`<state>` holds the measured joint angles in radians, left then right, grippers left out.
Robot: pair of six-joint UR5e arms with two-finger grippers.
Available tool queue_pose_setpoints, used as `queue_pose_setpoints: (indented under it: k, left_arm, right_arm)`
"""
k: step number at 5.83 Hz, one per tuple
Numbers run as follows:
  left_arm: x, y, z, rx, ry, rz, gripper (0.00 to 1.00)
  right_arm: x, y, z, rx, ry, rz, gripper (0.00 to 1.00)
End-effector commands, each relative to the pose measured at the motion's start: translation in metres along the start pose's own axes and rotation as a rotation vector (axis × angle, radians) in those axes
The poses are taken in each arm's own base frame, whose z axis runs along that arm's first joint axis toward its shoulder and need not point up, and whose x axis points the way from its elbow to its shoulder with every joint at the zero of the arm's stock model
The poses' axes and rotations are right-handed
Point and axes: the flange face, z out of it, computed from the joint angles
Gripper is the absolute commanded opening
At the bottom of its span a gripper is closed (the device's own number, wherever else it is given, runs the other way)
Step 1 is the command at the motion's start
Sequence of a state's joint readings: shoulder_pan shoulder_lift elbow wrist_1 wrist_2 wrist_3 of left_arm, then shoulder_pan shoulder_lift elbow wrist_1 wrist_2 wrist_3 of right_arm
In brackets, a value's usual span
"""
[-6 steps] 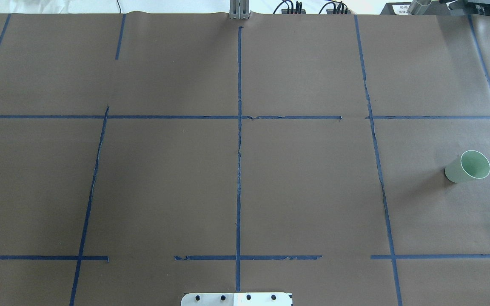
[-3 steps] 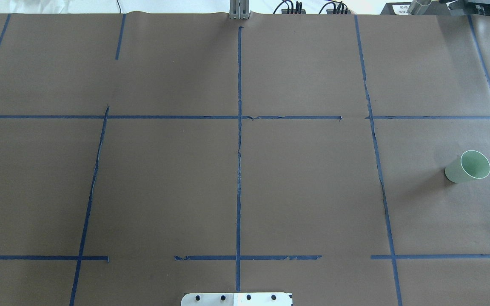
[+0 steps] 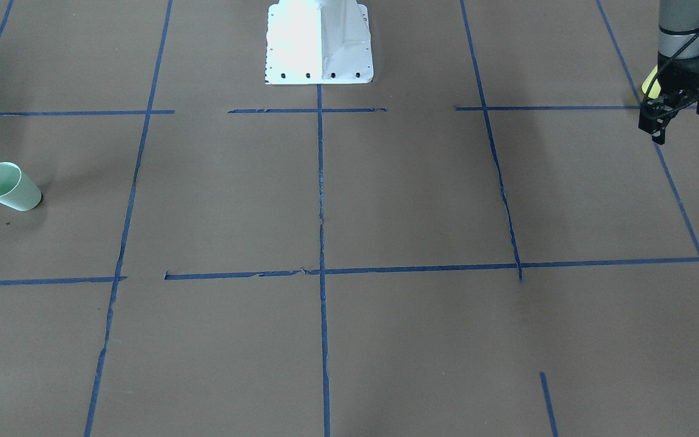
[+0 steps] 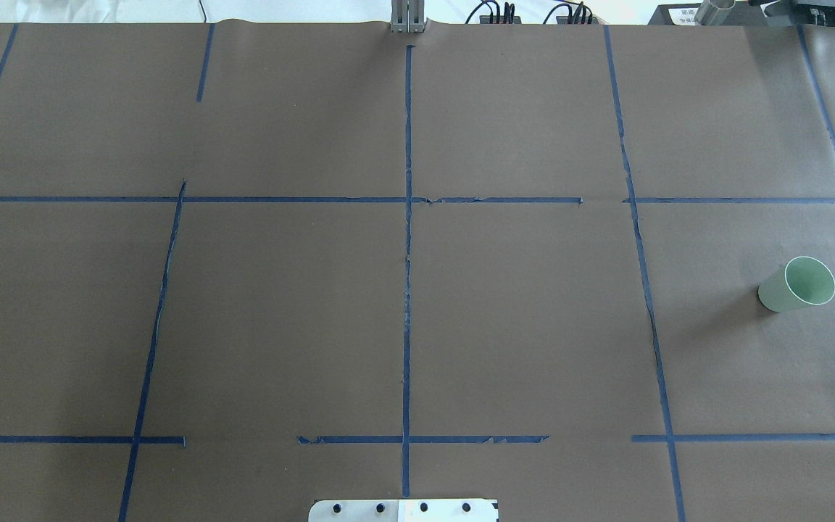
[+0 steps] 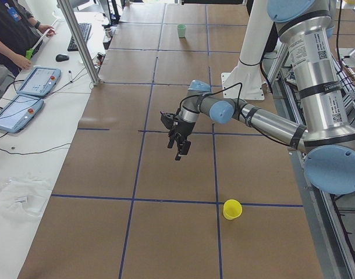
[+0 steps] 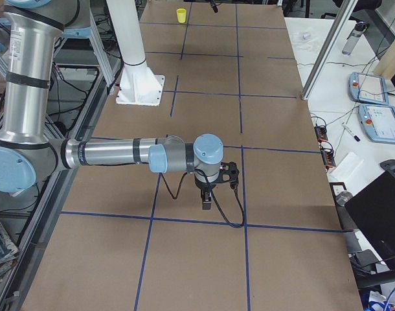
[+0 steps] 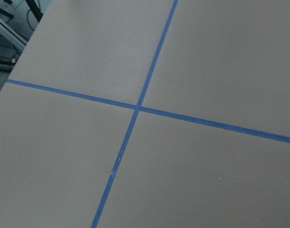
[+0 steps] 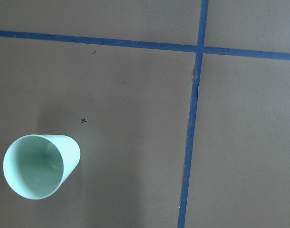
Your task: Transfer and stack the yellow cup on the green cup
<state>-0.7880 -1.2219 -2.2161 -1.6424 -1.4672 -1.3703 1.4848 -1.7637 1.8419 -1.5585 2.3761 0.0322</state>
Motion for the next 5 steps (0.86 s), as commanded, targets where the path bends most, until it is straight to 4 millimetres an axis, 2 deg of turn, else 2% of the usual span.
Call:
queue_pose_setpoints:
  k: [1,2,3,5]
  left_arm:
    - [-0.012,0.042,0.022,0.049,-0.177,-0.220,1.00]
    - [-0.009,0.070,0.029,0.092,-0.264,-0.273,1.00]
    - [-0.014,0.091,0.035,0.132,-0.358,-0.344,1.00]
    - [-0.009,0.121,0.032,0.219,-0.538,-0.534,1.00]
  right_arm:
    - [-0.001,-0.001,0.000,0.000,0.000,-0.004,1.00]
    - [-0.001,-0.001,-0.001,0.002,0.000,-0.004,1.00]
    - [-0.001,-0.001,-0.001,0.003,0.000,-0.005,1.00]
    - [-0.003,-0.003,-0.003,0.028,0.002,-0.029,1.00]
